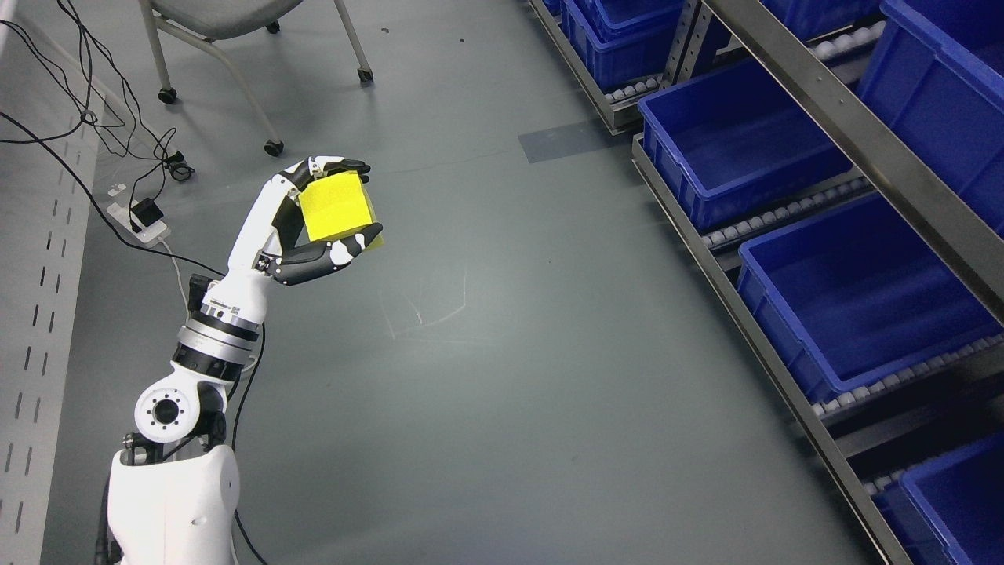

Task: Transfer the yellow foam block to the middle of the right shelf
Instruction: 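Hold the cube raised in the left hand while turning toward the shelves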

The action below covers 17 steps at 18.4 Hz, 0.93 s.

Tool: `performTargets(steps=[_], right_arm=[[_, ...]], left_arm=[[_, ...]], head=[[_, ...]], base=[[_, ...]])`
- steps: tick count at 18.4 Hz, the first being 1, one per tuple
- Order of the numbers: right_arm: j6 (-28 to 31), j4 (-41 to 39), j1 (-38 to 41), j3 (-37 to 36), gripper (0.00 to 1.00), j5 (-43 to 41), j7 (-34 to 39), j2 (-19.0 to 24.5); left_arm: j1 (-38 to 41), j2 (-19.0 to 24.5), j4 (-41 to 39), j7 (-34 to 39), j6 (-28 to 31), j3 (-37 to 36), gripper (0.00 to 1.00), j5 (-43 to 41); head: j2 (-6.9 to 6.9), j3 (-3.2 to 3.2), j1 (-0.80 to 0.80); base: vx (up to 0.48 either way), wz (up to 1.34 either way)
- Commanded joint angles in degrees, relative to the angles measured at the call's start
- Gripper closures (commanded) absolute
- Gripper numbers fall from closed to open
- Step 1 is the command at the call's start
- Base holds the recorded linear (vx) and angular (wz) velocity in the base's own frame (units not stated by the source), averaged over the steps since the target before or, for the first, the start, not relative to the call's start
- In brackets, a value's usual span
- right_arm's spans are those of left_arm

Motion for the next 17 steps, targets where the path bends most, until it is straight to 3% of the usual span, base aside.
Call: performTargets(steps=[1,10,17], right_arm=[[0.0,-1.0,-0.1,0.0,0.0,0.0,0.0,-1.0],[0.0,-1.0,-0.2,0.0,0.0,0.0,0.0,-1.0],[0.0,-1.0,-0.2,0.0,0.0,0.0,0.0,-1.0]], left_arm=[[-0.6,1.0,0.0,-0.1,0.0,-0.6,0.61,1.5],[-1.6,1.0,0.0,-0.1,-0.1,-1.2,0.61,1.6],[-2.4,1.0,-0.3,-0.1,-1.2,-5.2,0.61,1.6]], head=[[0.0,0.0,0.0],[0.0,0.0,0.0],[0.0,0.0,0.0]], base=[[0.378,0.09],[0.372,0.04],[0.239,-0.73]])
